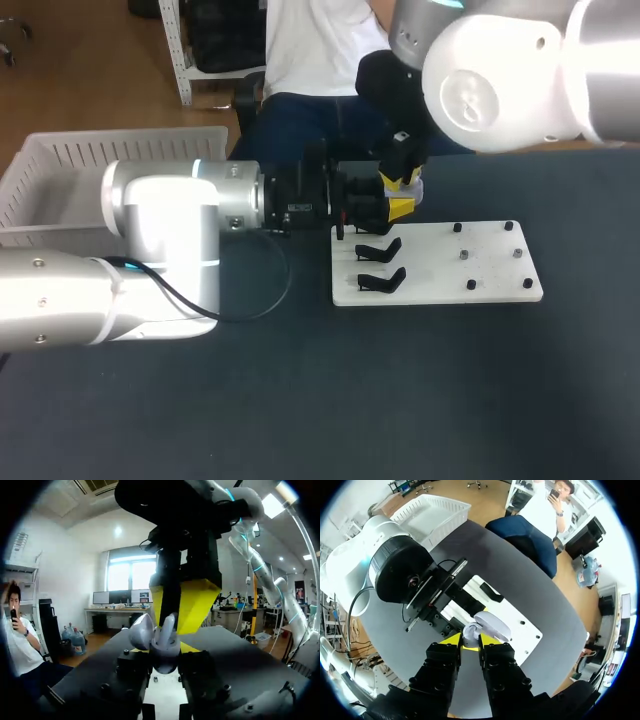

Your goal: Pick up each earbud case from the left stands, insert the matching earbuds, close the lid, and place the case in the box.

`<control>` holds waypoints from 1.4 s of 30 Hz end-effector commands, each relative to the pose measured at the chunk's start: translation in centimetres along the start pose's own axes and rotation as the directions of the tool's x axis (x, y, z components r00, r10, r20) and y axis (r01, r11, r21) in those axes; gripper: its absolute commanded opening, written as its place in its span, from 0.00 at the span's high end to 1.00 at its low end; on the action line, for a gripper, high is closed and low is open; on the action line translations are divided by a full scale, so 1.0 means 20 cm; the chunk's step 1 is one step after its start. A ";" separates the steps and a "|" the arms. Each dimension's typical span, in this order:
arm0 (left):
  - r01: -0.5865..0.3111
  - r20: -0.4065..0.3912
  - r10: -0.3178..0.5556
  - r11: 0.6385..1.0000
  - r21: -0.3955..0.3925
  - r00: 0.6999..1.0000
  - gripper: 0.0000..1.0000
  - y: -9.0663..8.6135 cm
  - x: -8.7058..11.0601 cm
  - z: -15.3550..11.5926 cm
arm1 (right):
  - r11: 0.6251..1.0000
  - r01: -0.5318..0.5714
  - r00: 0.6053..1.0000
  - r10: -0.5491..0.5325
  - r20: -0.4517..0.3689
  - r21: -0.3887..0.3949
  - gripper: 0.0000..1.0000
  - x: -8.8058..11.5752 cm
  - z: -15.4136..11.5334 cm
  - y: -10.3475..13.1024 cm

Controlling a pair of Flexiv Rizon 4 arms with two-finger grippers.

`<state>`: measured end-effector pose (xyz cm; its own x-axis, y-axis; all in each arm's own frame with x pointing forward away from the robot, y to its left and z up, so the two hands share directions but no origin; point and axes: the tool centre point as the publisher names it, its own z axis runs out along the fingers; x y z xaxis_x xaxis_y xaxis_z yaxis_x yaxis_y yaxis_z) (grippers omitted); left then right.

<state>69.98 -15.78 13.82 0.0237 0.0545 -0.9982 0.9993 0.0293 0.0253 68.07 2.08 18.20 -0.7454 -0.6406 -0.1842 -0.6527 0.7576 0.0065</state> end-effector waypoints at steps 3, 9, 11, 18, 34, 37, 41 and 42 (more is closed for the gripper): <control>-0.004 0.006 0.004 1.000 -0.007 1.000 1.00 0.00 0.00 0.00 | 1.000 -0.005 1.000 0.005 0.007 0.012 0.69 0.01 0.01 0.02; -0.004 0.006 0.004 1.000 -0.007 1.000 1.00 0.00 0.00 0.00 | 1.000 -0.007 1.000 0.007 0.013 0.016 0.66 0.01 -0.01 0.02; -0.004 0.006 0.004 1.000 -0.007 1.000 1.00 0.00 0.00 0.00 | 1.000 -0.012 1.000 0.011 0.024 0.016 0.64 0.01 -0.01 0.02; -0.004 0.006 0.004 1.000 -0.007 1.000 1.00 0.00 0.00 0.00 | 1.000 -0.019 0.999 0.019 0.033 0.019 0.62 0.01 -0.02 0.01; -0.004 0.006 0.004 1.000 -0.007 1.000 1.00 0.00 0.00 0.00 | 0.999 -0.022 0.998 0.019 0.067 0.032 0.58 -0.01 -0.09 0.01; -0.004 0.006 0.004 1.000 -0.007 1.000 1.00 0.00 0.00 0.00 | 0.999 -0.030 0.997 0.028 0.072 0.032 0.60 0.00 -0.13 0.03; -0.004 0.006 0.004 1.000 -0.007 1.000 1.00 0.00 0.00 0.00 | 0.999 -0.041 0.997 0.039 0.060 0.030 0.66 0.03 -0.15 0.07; -0.004 0.006 0.004 1.000 -0.007 1.000 1.00 0.00 0.00 0.00 | 0.999 -0.043 0.998 0.041 0.053 0.030 0.67 0.04 -0.15 0.08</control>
<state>70.03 -15.83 13.97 0.0242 0.0533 -0.9983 0.9992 0.0296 0.0258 67.06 2.52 20.79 -0.7620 -0.6055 -0.2294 -0.6212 0.7837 -0.0053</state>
